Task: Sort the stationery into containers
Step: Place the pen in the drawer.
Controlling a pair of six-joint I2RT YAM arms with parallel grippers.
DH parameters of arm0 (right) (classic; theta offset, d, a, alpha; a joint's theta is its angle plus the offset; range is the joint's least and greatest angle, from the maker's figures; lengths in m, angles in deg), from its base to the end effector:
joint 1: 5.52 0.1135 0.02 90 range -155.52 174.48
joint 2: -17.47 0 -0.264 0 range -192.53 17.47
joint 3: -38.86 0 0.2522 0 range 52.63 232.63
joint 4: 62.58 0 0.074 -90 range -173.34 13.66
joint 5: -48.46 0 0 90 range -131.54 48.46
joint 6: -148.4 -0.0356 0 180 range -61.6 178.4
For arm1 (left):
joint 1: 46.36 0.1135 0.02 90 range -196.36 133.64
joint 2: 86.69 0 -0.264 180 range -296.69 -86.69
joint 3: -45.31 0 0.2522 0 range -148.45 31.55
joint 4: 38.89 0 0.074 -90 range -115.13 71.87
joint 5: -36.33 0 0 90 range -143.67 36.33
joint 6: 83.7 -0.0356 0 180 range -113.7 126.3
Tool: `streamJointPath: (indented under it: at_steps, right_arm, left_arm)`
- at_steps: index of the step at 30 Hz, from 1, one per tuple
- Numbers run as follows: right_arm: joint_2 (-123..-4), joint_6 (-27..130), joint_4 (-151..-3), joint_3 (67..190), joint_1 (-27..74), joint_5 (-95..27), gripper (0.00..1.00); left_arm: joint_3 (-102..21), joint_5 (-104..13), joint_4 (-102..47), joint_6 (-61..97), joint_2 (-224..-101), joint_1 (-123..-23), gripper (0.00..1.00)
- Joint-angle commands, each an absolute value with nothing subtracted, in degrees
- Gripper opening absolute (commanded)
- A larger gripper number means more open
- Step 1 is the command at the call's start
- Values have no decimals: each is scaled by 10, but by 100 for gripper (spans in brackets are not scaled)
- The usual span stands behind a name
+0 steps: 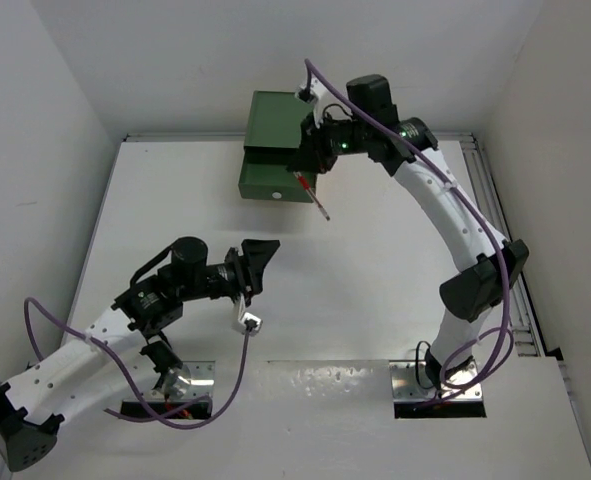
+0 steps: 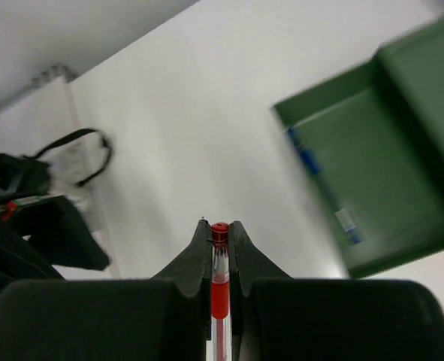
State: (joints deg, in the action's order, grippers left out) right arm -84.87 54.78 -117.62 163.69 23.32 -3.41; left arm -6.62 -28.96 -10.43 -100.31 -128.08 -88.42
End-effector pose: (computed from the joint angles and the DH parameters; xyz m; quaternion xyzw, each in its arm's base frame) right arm 0.3358 0.2100 0.4130 -0.3341 0.7746 0.4020 0.3561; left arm 0.1170 -0.1256 0.3015 0.7945 0.0921 0.1606 0.5783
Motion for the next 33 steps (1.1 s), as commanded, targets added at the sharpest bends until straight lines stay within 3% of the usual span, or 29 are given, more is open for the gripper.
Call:
streamJointPath:
  at_steps: [1, 10, 18, 21, 27, 33]
  right_arm:
    - [-856, 673, -1148, 1711, 235, -94, 0]
    - [-882, 841, -981, 1700, 260, -170, 0]
    - [-938, 824, -860, 1708, 271, -181, 0]
    - [-951, 832, -859, 1704, 280, -174, 0]
    - [-952, 866, -873, 1630, 292, -149, 0]
    - [-962, 894, -890, 1586, 303, -144, 0]
  left_arm:
    - [-105, -335, -104, -830, -1286, -883, 58]
    - [-122, -460, -132, -595, -1298, -880, 56]
    - [-115, -579, -159, -415, -1279, -875, 57]
    - [-120, -622, -164, -333, -1276, -863, 65]
    - [-195, -692, -136, -133, -1298, -780, 98]
    - [-306, -668, -30, -18, -1385, -711, 100]
